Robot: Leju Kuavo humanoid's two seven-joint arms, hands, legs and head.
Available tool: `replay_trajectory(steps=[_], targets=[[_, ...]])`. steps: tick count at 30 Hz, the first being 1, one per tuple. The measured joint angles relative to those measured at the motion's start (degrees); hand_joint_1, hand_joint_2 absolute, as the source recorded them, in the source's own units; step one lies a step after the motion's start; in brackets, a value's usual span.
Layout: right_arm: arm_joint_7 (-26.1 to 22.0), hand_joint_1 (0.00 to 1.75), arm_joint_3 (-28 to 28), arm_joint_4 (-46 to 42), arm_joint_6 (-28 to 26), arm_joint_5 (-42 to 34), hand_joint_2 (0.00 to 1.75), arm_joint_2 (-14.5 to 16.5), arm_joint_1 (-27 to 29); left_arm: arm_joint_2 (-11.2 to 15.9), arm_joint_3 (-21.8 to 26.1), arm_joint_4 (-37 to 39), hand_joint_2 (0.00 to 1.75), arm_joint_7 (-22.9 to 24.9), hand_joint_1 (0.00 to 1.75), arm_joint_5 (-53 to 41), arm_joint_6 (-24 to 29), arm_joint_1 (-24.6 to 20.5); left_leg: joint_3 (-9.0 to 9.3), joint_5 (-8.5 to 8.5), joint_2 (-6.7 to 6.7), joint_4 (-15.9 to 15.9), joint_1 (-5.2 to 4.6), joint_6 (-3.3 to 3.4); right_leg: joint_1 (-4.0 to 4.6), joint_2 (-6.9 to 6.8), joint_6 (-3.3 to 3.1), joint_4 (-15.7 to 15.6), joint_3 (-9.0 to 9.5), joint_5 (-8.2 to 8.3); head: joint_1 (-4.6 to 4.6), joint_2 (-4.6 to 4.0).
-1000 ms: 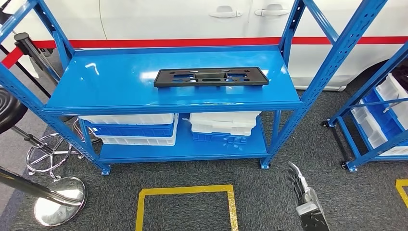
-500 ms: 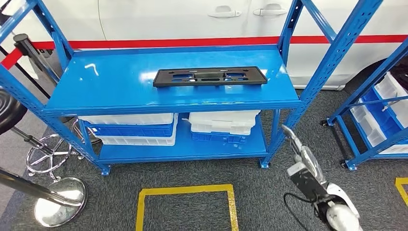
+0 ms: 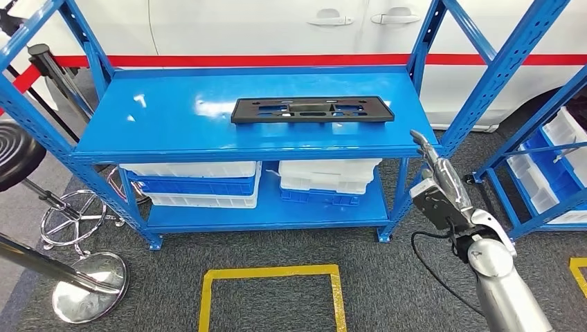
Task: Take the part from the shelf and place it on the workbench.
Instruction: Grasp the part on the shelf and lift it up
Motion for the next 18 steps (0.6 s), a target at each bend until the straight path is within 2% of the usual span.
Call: replay_trajectory(steps=[1,3,4,6,7,9,10,11,12,14,15,16,18], targets=[[0.4,0.0,0.5,1.0,-0.1,1.1,0.44,0.2,-2.1,-0.1,0.0,0.0,0.0,0.7,0.0,0.2,-0.1,0.0,-0.16,-0.09,-0.08,0.2,-0.19,-0.18,0.21,0.0,-0.39,-2.9,1.2,1.79,-0.01,0.0],[1.0,0.0,1.9,2.7,-0.4,3.1,1.31,0.5,-6.0,-0.3,0.0,0.0,0.0,2.2,0.0,0.6,-0.1,-0.1,-0.37,-0.24,-0.18,0.5,-0.42,-0.75,0.64,0.02,-1.25,-10.9,4.66,5.58,-0.01,0.0],[1.3,0.0,2.6,3.2,-0.5,3.7,1.75,0.6,-7.2,-0.3,0.0,0.0,0.0,2.6,0.0,0.7,-0.1,-0.1,-0.58,-0.34,-0.2,0.6,-0.51,-1.11,0.59,-0.02,-1.56,-11.6,4.94,5.48,-0.02,0.0],[1.8,0.0,3.5,3.9,-0.7,4.9,1.75,0.8,-8.4,-0.3,0.0,0.0,0.0,3.1,0.0,0.8,0.0,-0.1,-1.26,-1.54,-0.21,2.2,-0.48,-1.71,0.23,-0.14,-2.14,-12.2,5.15,5.77,-0.04,0.0],[2.1,0.0,4.0,4.2,-0.8,5.6,1.75,0.9,-8.9,-0.3,0.0,0.0,0.0,3.3,0.0,0.9,0.0,-0.1,-2.39,-2.98,-0.22,4.6,-0.41,-2.0,0.05,-0.21,-2.41,-12.4,5.23,5.88,-0.05,0.0],[2.9,0.0,5.3,5.0,-0.8,7.0,1.75,1.0,-9.8,-0.4,0.0,0.0,0.0,3.6,0.0,0.9,0.0,0.0,-6.06,-6.47,-0.23,12.2,-0.13,-2.52,0.14,-0.36,-2.69,-12.4,5.18,5.9,-0.08,0.0],[3.3,0.0,5.9,5.5,-0.8,7.7,1.75,1.0,-10.2,-0.4,0.0,0.0,0.0,3.6,0.0,0.8,-0.1,0.0,-7.75,-7.47,-0.23,15.5,0.0,-2.71,0.16,-0.41,-2.71,-12.3,5.14,5.87,-0.07,0.0],[3.6,0.0,6.5,5.9,-0.8,8.5,1.75,1.1,-10.5,-0.4,-0.1,0.0,0.0,3.7,0.0,0.7,-0.2,0.0,-8.61,-7.37,-0.22,16.9,0.1,-2.84,0.17,-0.46,-2.71,-12.2,5.15,5.82,-0.08,0.0],[3.7,0.0,7.1,6.3,-0.8,9.3,1.75,1.1,-10.8,-0.4,-0.1,0.0,0.0,3.8,0.0,0.6,-0.3,0.0,-8.3,-6.07,-0.21,15.9,0.2,-2.91,0.14,-0.47,-2.68,-12.2,5.19,5.76,-0.08,0.0],[3.9,0.0,8.0,6.9,-1.2,11.1,1.75,1.3,-11.5,-0.4,-0.3,0.0,0.0,4.0,0.0,0.4,-0.5,0.0,-5.06,-1.91,-0.19,8.6,0.38,-2.85,0.04,-0.42,-2.42,-12.0,5.36,5.55,-0.08,0.0],[3.9,0.0,8.4,7.2,-1.4,11.9,1.75,1.4,-11.9,-0.4,-0.4,0.0,0.0,4.1,0.0,0.3,-0.5,0.0,-3.31,-0.49,-0.21,4.8,0.36,-2.72,0.11,-0.38,-2.19,-11.9,5.36,5.44,-0.07,0.0],[3.9,0.0,8.8,7.4,-1.7,12.6,1.75,1.5,-12.3,-0.4,-0.5,0.0,0.0,4.2,0.0,0.2,-0.5,0.0,-2.2,0.27,-0.24,2.3,0.3,-2.51,0.19,-0.34,-1.93,-11.8,5.3,5.39,-0.07,0.0],[4.0,0.0,9.7,7.8,-2.3,14.1,1.75,1.7,-12.8,-0.4,-0.8,0.0,0.0,4.4,0.0,0.1,-0.6,0.0,-1.69,0.34,-0.36,1.0,0.1,-2.01,0.41,-0.33,-1.36,-11.8,5.17,5.46,-0.06,0.0]])
